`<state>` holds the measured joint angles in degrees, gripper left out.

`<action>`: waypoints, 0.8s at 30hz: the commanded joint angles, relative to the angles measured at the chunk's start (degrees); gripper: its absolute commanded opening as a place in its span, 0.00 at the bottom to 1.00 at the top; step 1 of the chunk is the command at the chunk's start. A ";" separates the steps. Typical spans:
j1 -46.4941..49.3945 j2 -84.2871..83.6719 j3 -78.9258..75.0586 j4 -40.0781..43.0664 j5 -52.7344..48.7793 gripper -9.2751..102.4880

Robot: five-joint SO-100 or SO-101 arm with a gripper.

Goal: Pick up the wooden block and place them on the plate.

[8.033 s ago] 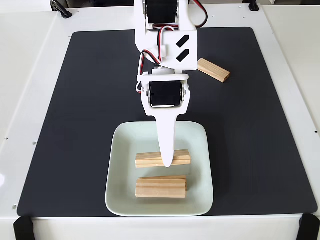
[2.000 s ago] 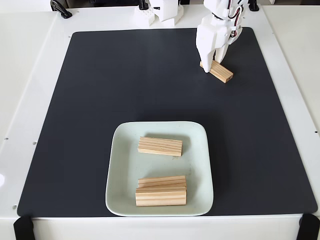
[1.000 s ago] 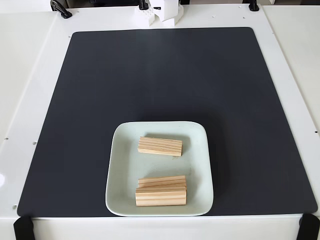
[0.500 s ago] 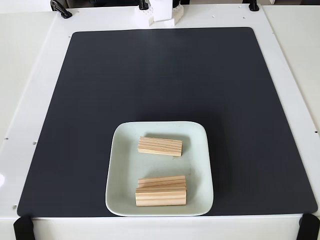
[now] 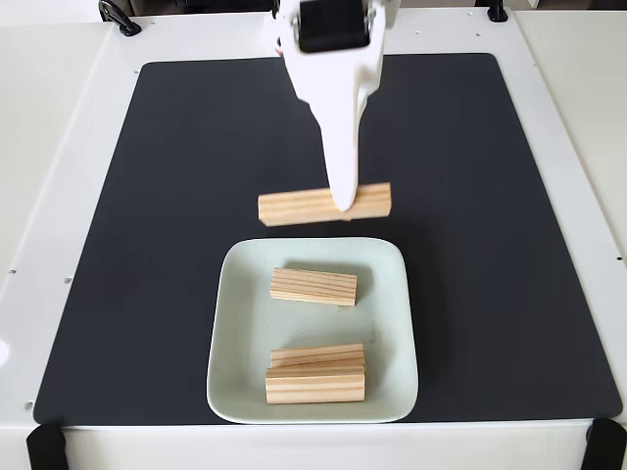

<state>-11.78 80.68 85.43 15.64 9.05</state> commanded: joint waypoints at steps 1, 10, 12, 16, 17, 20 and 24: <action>0.97 -6.42 -8.00 -0.79 0.44 0.08; 2.11 -18.19 -13.45 -0.79 -3.16 0.08; 2.29 -18.72 -13.45 0.00 -3.16 0.08; 2.11 -18.63 -14.41 8.35 -3.16 0.08; 1.93 -18.28 -14.41 10.11 -3.16 0.08; 1.85 -18.11 -14.41 14.24 -3.16 0.08; 1.58 -18.02 -14.50 15.38 -3.16 0.08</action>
<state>-10.28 61.08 73.92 30.41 6.59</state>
